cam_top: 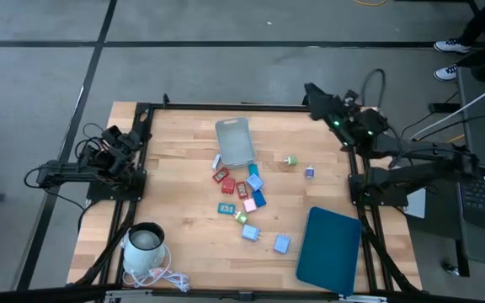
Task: Pick & Place Office items
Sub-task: Put the violet charger adapter into the blue bin
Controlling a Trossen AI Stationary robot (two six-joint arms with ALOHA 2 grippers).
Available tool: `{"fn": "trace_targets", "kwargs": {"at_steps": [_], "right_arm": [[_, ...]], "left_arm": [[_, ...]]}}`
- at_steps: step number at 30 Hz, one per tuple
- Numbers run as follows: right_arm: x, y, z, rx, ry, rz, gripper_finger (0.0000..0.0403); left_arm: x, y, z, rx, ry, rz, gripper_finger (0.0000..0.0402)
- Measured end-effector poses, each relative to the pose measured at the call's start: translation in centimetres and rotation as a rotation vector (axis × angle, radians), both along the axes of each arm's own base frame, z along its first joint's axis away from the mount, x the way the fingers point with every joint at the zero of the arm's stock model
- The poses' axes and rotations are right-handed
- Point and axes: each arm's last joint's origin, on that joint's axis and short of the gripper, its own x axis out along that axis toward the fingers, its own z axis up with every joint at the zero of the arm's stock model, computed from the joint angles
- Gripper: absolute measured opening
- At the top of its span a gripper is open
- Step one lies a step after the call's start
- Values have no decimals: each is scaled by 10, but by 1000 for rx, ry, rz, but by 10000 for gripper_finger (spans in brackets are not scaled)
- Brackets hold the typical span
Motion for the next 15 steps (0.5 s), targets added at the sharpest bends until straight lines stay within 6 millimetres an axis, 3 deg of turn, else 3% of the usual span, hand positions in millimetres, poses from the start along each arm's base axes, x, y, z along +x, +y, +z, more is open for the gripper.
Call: {"fn": "trace_targets", "kwargs": {"at_steps": [3,8,15], "right_arm": [[22,-3,11,-5,134,-52,271],[43,-6,38,-41,141,-47,271],[49,-5,50,-5,274,-31,271]], "left_arm": [[0,0,0,8,11,13,212],[-2,-1,8,68,37,38,212],[-7,-2,40,140,267,25,212]]}}
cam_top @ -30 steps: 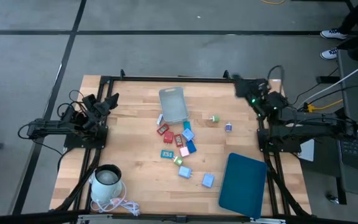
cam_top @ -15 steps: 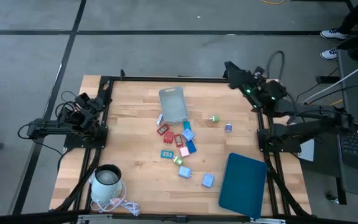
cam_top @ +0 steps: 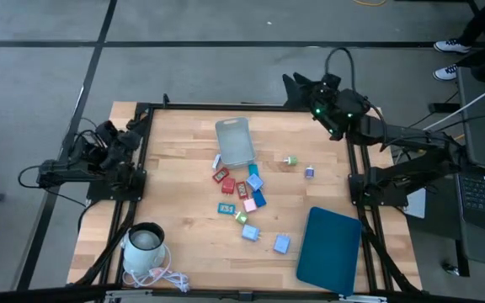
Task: Pick & Place Office items
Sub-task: Put the violet charger adapter into the blue bin
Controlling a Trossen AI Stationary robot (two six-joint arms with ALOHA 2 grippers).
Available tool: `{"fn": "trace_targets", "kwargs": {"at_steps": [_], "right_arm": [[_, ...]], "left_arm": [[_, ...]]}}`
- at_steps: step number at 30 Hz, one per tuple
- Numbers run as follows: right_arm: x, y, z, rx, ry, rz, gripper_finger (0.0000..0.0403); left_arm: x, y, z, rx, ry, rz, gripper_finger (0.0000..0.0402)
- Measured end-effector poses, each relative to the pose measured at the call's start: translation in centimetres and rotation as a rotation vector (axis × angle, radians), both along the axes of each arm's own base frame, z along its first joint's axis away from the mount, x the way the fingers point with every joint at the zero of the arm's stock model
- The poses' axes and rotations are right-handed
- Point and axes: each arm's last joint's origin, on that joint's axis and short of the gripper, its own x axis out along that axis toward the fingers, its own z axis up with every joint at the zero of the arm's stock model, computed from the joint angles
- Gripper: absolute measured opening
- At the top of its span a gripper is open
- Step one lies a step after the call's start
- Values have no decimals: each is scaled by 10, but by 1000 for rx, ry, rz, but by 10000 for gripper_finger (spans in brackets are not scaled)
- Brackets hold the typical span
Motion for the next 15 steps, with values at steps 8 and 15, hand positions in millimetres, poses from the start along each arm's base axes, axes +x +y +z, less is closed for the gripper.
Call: {"fn": "trace_targets", "kwargs": {"at_steps": [8,15], "right_arm": [[0,17,6,146,336,-95,271],[16,25,-33,499,643,-114,271]], "left_arm": [[-21,2,48,-5,431,116,212],[-22,7,81,2,804,371,212]]}}
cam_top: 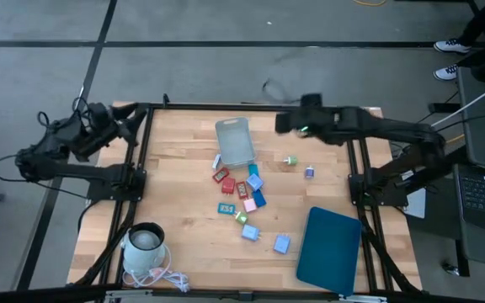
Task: Pick & Place Office items
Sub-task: Put the violet charger adapter into the blue bin
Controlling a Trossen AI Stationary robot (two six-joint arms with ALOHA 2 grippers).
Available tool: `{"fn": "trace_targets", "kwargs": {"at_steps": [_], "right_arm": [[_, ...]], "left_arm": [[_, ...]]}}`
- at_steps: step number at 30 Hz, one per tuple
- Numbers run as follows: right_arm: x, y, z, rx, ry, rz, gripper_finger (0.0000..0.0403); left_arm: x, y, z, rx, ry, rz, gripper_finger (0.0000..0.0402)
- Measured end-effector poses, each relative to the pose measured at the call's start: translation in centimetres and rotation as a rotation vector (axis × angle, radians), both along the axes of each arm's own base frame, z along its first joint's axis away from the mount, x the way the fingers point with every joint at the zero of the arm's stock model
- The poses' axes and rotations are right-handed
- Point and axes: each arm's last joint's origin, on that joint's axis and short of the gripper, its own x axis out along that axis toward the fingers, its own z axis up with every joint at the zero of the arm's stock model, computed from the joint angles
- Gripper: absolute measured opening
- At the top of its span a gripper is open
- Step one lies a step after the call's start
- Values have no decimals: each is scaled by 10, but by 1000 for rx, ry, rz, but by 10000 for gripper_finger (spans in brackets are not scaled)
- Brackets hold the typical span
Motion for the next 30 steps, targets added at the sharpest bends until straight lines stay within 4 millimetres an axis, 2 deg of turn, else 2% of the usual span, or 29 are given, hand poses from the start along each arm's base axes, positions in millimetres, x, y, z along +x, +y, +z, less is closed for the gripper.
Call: {"fn": "trace_targets", "kwargs": {"at_steps": [6,12,17,20,25,30], "right_arm": [[19,9,-57,285,327,-67,271],[29,14,-96,423,418,-66,271],[23,18,-127,508,441,-97,271],[19,20,-138,577,439,-86,278],[17,24,-157,628,429,-75,319],[2,26,-176,640,504,-174,358]], "left_arm": [[18,1,5,-2,199,36,212],[38,1,-11,-69,326,17,212],[47,1,-19,-107,357,-1,212],[48,1,-19,-107,359,-1,212],[48,1,-19,-107,355,0,212],[48,1,-19,-107,354,-1,212]]}}
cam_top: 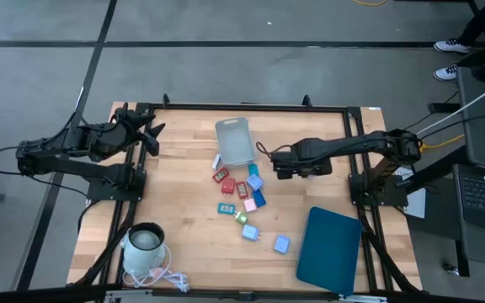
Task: Pick & Place Office items
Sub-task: Put the violet charger adapter into the blue bin
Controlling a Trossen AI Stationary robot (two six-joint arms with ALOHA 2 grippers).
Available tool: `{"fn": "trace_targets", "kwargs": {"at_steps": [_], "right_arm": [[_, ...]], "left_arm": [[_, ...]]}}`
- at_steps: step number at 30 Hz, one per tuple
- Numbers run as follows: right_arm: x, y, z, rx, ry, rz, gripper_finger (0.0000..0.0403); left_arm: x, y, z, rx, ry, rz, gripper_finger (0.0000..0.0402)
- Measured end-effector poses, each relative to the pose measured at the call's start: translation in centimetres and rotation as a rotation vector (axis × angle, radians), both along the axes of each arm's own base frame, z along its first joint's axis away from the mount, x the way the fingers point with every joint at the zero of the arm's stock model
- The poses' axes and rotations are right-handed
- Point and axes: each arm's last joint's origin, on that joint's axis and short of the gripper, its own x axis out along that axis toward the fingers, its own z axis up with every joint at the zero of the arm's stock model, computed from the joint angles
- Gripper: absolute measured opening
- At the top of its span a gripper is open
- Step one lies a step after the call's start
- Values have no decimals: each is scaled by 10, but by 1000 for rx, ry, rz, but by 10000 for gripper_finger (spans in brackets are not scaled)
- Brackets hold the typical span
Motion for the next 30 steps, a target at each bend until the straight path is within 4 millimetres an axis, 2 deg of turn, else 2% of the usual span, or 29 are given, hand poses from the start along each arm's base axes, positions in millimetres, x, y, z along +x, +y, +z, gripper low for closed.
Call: {"fn": "trace_targets", "kwargs": {"at_steps": [2,7,15,21,30], "right_arm": [[-8,0,-6,-3,54,-25,361],[-13,1,-19,-5,60,-53,347],[-14,-2,-22,-54,46,-116,324],[-28,-2,-41,-69,79,-176,318],[-28,-2,-62,-55,-36,-205,304]], "left_arm": [[0,0,0,-1,-1,1,212],[0,0,0,-1,0,5,212],[-2,3,-2,-13,20,43,212],[-4,7,-4,-36,37,57,212],[-5,13,-4,-54,55,72,212]]}}
